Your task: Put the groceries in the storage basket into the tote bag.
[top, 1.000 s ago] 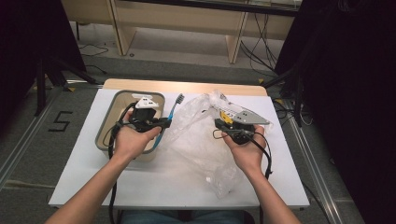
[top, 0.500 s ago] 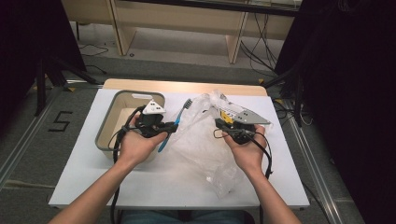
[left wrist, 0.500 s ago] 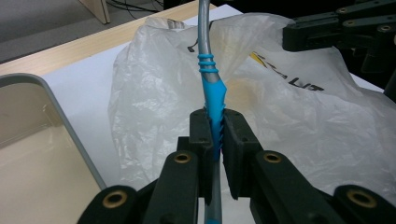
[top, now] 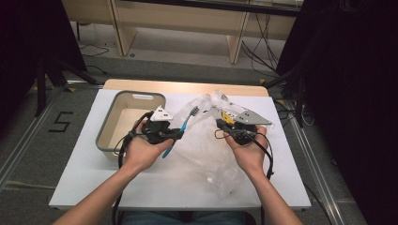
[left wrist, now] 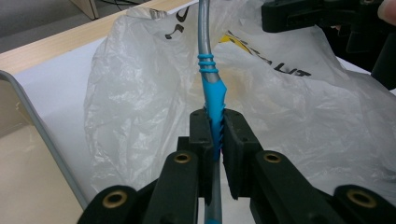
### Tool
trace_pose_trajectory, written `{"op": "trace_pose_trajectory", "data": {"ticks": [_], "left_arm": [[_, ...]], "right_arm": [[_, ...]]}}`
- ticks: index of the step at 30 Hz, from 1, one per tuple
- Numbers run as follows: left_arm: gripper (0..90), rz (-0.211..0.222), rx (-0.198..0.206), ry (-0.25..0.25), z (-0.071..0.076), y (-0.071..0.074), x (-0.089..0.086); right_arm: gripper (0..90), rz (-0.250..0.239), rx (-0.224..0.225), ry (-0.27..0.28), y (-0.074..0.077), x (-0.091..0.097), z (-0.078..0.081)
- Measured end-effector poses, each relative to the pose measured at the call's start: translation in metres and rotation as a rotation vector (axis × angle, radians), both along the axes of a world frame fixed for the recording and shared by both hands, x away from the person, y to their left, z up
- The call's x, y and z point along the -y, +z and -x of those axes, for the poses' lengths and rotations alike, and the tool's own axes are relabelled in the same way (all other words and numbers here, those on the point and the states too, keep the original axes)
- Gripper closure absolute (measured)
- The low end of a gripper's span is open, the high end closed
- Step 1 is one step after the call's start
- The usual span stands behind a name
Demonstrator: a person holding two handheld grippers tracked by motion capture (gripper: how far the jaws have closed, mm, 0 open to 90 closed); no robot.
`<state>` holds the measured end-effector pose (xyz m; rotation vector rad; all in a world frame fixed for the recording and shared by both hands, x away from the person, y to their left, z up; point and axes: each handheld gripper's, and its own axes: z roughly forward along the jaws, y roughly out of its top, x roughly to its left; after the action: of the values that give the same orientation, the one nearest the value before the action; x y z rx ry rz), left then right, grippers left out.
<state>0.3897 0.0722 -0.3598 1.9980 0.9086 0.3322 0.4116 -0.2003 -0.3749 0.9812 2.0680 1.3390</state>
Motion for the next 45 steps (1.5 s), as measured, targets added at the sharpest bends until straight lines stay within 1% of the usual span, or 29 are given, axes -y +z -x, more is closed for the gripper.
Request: {"op": "trace_pose_trajectory", "data": {"ticks": [11,15,20,24,25,31,34,39,45], "left_arm": [[82.4,-0.031,-0.019,-0.019,0.003,-0.011,0.008],[82.4,-0.049,-0.036,-0.03,0.004,-0.018,0.012],[82.4,-0.085,-0.054,-0.05,0.005,-0.025,0.018],[82.4,-0.104,-0.069,-0.056,0.005,-0.031,0.023],[82.4,-0.113,-0.071,-0.064,0.005,-0.033,0.023],[82.4,-0.134,-0.094,-0.07,0.004,-0.039,0.03],[82.4,-0.145,-0.098,-0.08,0.003,-0.04,0.034],[82.4,-0.167,-0.103,-0.084,0.001,-0.044,0.039],[82.4,-0.179,-0.123,-0.08,-0.003,-0.048,0.045]], "right_arm": [[90.0,-0.002,0.002,-0.003,0.001,0.001,0.0],[90.0,-0.002,0.003,-0.004,0.001,0.001,0.0],[90.0,-0.002,0.005,-0.004,0.001,0.001,0.0],[90.0,-0.003,0.004,-0.004,0.002,0.001,0.0],[90.0,-0.004,0.005,-0.002,0.002,0.001,0.0],[90.0,-0.004,0.007,-0.001,0.002,0.001,0.001],[90.0,-0.005,0.008,0.001,0.002,0.0,0.001],[90.0,-0.005,0.009,-0.001,0.002,0.001,0.001],[90.0,-0.006,0.01,0.004,0.003,0.0,0.001]]}}
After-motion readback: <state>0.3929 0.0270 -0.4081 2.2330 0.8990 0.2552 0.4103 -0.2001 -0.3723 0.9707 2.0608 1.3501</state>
